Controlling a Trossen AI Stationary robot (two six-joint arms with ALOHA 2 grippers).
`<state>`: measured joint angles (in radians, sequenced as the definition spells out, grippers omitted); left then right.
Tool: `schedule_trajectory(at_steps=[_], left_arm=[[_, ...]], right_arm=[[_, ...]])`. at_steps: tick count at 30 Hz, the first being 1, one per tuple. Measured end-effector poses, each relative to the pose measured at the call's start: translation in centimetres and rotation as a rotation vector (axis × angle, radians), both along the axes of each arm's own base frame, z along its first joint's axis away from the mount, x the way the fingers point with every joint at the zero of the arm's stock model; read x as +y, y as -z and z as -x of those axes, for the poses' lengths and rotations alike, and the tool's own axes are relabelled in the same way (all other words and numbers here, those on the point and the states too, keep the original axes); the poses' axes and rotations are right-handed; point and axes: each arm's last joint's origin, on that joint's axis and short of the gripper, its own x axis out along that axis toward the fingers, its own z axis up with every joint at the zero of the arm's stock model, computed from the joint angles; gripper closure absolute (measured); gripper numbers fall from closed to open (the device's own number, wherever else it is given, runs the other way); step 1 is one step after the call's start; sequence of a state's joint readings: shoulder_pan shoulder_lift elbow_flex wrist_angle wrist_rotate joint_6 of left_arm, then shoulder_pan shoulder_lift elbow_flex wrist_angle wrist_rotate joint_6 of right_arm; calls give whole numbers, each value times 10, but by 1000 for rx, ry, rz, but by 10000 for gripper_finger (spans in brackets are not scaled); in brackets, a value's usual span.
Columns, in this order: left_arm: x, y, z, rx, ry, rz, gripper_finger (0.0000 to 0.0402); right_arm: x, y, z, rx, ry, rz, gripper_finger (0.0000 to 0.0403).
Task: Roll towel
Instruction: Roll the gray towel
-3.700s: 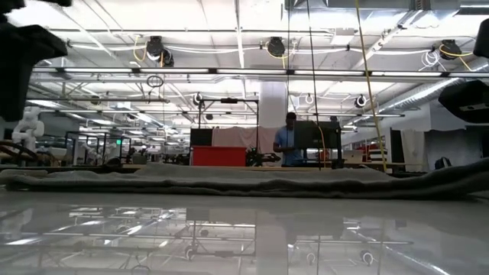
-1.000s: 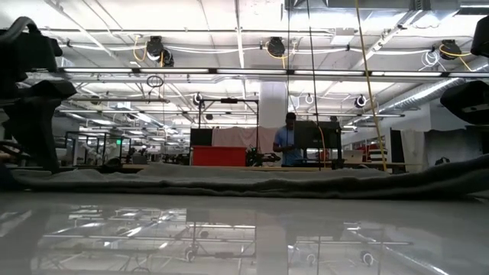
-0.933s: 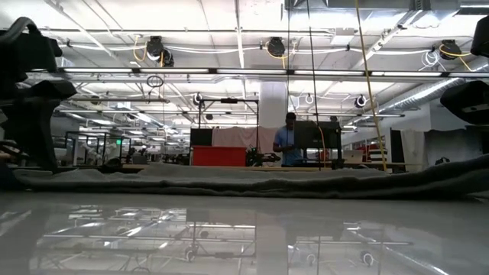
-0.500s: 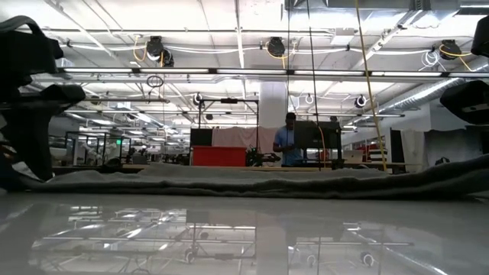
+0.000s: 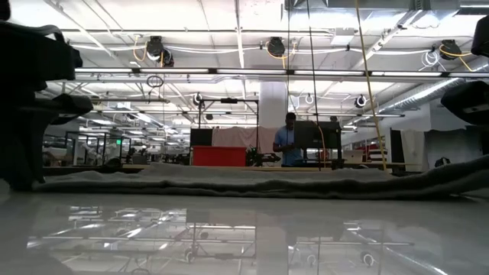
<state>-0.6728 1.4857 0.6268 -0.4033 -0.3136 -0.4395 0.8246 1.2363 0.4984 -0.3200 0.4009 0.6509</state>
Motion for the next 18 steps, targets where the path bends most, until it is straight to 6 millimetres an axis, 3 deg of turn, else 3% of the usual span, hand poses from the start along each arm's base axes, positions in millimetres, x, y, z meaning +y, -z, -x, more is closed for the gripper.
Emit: schedule_trajectory(at_steps=[11, 18], left_arm=[[27, -43, 5, -55, -151, 217, 394], [41, -50, 0, -83, -207, 249, 390]], right_arm=[[-5, -29, 8, -41, 3, -222, 403], [-14, -36, 8, -65, 41, -244, 403]])
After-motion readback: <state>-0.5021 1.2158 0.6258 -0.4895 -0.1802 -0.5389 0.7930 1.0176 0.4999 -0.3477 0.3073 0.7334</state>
